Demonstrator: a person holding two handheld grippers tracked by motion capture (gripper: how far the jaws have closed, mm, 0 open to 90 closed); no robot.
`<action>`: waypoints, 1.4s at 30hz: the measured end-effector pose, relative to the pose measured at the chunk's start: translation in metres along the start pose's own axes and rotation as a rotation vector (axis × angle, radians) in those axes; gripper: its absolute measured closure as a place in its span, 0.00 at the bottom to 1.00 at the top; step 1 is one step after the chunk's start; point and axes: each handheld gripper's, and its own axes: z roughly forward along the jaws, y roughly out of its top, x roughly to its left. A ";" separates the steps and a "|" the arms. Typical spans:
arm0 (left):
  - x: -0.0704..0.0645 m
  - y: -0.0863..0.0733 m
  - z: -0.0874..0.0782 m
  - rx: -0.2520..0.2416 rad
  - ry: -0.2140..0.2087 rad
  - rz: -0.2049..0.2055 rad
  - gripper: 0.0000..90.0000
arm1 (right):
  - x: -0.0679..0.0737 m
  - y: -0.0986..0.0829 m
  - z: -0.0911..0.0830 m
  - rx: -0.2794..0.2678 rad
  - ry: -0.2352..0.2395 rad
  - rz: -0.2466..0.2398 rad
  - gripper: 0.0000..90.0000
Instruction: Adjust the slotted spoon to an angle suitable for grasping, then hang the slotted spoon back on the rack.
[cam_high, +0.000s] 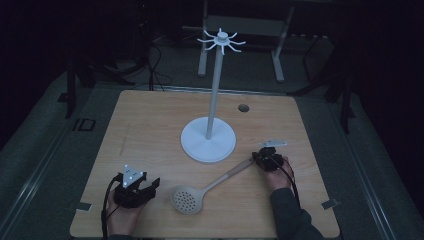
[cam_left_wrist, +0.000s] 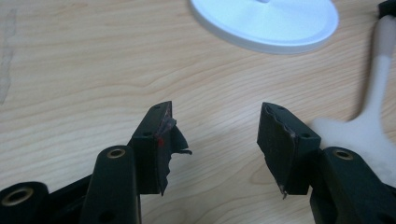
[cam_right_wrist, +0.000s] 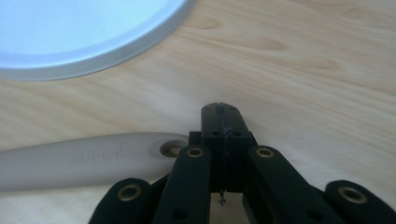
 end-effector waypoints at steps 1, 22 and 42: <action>0.000 0.000 0.000 0.000 0.000 0.000 0.51 | 0.000 0.000 0.000 0.000 0.000 0.000 1.00; -0.024 0.037 0.003 -0.018 -0.070 0.089 0.51 | 0.020 -0.006 -0.030 -0.113 0.028 -0.017 0.95; -0.044 0.061 0.014 0.029 -0.115 0.161 0.51 | 0.000 -0.008 -0.052 -0.167 -0.065 0.031 0.81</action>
